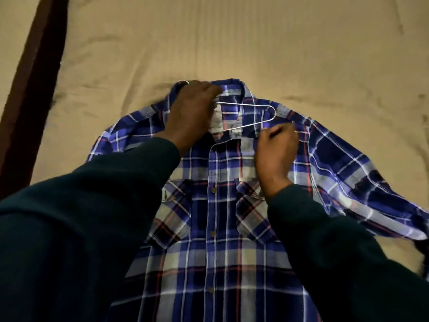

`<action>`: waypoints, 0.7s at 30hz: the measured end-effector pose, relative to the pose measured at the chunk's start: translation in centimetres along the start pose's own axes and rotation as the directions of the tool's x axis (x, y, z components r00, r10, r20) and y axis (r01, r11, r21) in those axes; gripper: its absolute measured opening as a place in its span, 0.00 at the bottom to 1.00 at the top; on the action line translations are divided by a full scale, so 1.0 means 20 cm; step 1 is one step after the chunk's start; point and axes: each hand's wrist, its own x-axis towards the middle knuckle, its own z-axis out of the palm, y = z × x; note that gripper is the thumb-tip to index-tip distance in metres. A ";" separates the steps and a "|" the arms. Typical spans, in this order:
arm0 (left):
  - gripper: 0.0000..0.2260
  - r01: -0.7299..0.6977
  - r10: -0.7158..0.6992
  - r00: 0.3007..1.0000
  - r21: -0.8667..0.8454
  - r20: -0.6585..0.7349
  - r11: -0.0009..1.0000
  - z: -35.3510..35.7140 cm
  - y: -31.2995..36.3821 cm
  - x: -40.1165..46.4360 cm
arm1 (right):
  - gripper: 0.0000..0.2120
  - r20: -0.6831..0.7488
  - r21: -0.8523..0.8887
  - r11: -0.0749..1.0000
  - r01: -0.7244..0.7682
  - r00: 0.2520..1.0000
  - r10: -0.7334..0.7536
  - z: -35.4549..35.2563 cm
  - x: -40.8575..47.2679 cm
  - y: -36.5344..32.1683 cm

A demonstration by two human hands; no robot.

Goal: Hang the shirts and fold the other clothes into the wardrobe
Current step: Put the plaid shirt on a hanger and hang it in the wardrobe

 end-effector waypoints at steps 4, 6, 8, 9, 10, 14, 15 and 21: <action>0.17 -0.068 0.073 0.984 -0.033 0.164 0.997 0.12 0.11 0.07 | 0.12 0.215 0.103 0.975 -0.197 0.962 0.171 0.09 0.01 0.04; 0.13 -0.026 0.025 0.987 0.004 0.159 1.000 0.17 0.11 0.08 | 0.15 0.228 0.089 0.979 -0.183 0.961 0.158 0.11 0.01 0.01; 0.09 0.004 -0.003 0.997 -0.007 0.076 1.000 0.17 0.11 0.07 | 0.20 0.239 0.014 0.990 -0.139 0.962 0.132 0.13 -0.01 -0.02; 0.08 0.011 -0.011 1.000 -0.024 0.025 1.000 0.15 0.11 0.06 | 0.24 0.236 -0.047 0.992 -0.116 0.964 0.124 0.14 -0.02 -0.03; 0.08 0.015 -0.015 1.000 -0.031 -0.022 0.999 0.13 0.11 0.06 | 0.27 0.227 -0.095 0.991 -0.092 0.968 0.112 0.15 -0.03 -0.04; 0.11 0.000 0.001 0.995 0.010 -0.101 1.000 0.01 0.07 0.04 | 0.27 0.177 -0.173 0.985 -0.004 0.984 0.035 0.18 -0.03 -0.06; 0.10 -0.010 0.012 0.995 0.020 -0.100 1.000 0.00 0.06 0.04 | 0.25 0.157 -0.186 0.983 -0.006 0.987 0.035 0.17 -0.02 -0.06; 0.10 -0.052 0.053 0.999 0.083 -0.014 0.995 0.01 0.03 0.01 | 0.19 0.066 -0.304 0.952 0.044 0.997 -0.025 0.13 0.01 0.00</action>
